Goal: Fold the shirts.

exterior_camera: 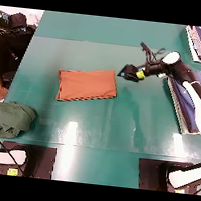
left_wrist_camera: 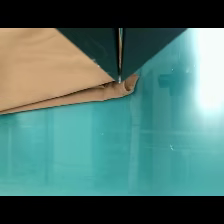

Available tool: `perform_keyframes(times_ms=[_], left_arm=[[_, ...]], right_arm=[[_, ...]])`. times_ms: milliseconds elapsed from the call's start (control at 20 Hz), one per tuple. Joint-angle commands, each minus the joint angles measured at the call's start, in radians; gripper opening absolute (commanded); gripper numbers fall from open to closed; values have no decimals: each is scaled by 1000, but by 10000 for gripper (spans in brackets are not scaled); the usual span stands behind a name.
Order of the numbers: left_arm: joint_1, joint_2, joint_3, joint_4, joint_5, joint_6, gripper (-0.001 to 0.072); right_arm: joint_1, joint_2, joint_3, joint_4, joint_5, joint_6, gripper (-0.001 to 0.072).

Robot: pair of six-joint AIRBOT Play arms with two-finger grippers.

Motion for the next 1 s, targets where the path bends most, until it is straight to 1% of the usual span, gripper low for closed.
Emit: perform_keyframes(times_ms=[0, 250, 300, 350, 400, 500, 550, 650, 750, 950], left_arm=[[1, 0, 1, -11, -3, 1, 24], [1, 0, 1, -11, -4, 0, 24], [1, 0, 1, -12, -4, 0, 24], [1, 0, 1, -16, -5, 0, 24], [1, 0, 1, -28, -8, 0, 24], [-5, 0, 1, -39, -8, 2, 23], [-18, 0, 1, -28, -8, 1, 23], [-56, 0, 1, -24, -5, 2, 23], [-109, 0, 1, -24, -4, 21, 23], [-205, 0, 1, -24, -5, 47, 23]], right_arm=[[-34, -58, -75, 84, 6, 11, 613], [103, -230, 87, 185, 14, 11, 610], [130, -260, 131, 201, 14, 11, 592], [157, -287, 177, 205, 14, 11, 525], [182, -309, 221, 201, 9, 10, 440], [212, -334, 295, 173, 3, 3, 146], [219, -337, 330, 143, 6, -7, 19], [211, -328, 384, 100, 8, -6, 15], [168, -283, 402, 70, 0, 6, 15], [-23, -134, 390, -35, -8, 70, 15]])
